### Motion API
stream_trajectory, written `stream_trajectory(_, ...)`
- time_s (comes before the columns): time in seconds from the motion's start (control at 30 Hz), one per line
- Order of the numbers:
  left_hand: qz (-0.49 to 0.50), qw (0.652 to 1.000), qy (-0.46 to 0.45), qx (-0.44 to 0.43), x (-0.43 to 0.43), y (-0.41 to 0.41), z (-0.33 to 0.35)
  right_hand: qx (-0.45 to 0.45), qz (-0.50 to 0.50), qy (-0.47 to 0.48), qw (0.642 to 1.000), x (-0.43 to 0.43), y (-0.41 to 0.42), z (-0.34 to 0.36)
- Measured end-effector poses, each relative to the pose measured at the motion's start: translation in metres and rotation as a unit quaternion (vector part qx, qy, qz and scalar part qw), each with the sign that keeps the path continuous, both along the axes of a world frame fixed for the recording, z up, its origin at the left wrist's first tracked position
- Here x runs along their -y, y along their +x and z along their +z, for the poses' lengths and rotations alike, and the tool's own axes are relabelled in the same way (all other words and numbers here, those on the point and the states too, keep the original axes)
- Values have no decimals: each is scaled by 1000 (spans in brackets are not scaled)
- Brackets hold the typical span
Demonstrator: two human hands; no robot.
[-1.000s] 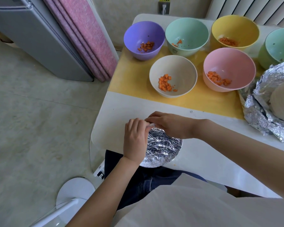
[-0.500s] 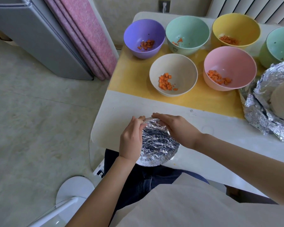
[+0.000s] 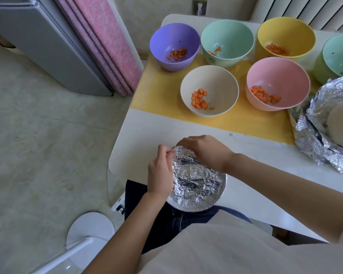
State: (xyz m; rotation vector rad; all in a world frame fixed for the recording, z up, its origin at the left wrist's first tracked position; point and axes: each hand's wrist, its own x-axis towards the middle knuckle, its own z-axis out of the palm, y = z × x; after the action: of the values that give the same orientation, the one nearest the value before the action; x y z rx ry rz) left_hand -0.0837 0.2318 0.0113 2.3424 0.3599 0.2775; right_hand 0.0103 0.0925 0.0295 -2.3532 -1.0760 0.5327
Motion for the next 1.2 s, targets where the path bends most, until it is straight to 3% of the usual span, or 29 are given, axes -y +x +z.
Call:
stream_trajectory(0.13, 17, 999, -18, -24, -1, -3, -5, -21, 8, -7, 1000, -5, 1, -5)
stream_trajectory(0.3, 53, 997, -37, -39, -1, -6, -7, -71, -68, -5, 995, 1, 2, -8)
stream_trajectory(0.5, 43, 990, -36, -132, -8, 2, -8, -85, -104, -18, 991, 11, 2, -20)
stream_trajectory(0.7, -22, 992, -55, -110, -14, 21, -8, -75, -107, -39, 991, 8, 4, -21)
stream_trajectory(0.93, -27, 995, -28, -90, -15, 25, -6, -45, -107, -40, 992, 9, 5, -24)
stream_trajectory(1.2, -28, 994, -37, -99, -14, 25, -7, -94, -94, -10, 991, -1, 11, -12)
